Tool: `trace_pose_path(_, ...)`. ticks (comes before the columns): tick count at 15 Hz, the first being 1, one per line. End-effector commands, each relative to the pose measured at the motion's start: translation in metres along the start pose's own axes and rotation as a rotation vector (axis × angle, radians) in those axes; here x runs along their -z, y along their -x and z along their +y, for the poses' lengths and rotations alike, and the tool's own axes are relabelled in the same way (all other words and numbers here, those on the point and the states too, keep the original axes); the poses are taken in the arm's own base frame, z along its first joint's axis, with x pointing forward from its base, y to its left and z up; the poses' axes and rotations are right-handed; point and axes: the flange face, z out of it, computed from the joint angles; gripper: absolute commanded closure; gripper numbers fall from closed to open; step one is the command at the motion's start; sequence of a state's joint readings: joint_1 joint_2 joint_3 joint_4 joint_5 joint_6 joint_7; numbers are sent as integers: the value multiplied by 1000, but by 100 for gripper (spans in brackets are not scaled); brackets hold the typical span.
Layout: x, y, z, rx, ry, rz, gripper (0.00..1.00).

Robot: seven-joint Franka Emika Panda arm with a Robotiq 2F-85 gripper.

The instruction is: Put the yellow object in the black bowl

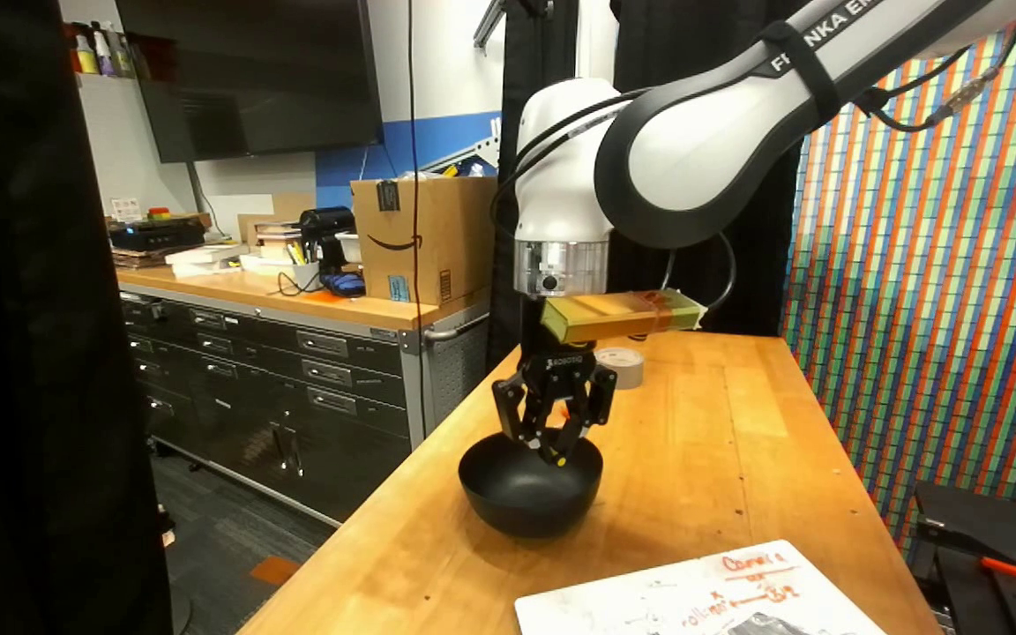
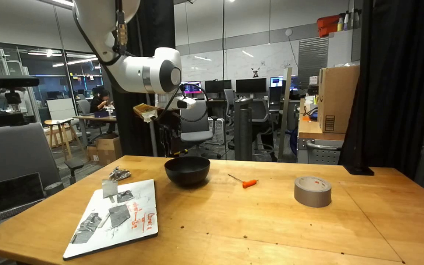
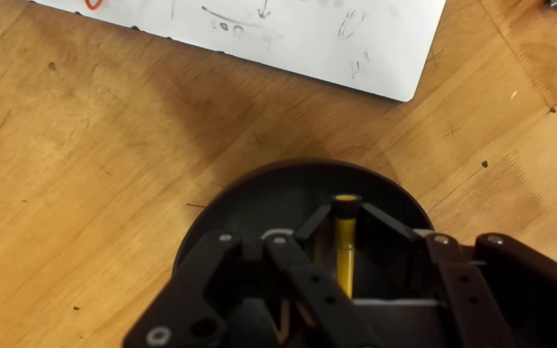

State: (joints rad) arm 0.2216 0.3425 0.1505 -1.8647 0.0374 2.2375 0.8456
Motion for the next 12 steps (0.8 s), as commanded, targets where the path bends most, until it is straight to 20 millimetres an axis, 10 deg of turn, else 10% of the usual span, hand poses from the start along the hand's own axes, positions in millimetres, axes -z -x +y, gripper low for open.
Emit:
trace_pose_path(1, 0, 0, 0, 0, 1, -1, 79)
trace_pose_path(6, 0, 0, 0, 0, 2, -2, 79)
trace_pose_path(7, 0, 0, 0, 0, 3, -2, 54)
trace_pose_path(12, -6, 0, 3, -4, 12, -9, 24)
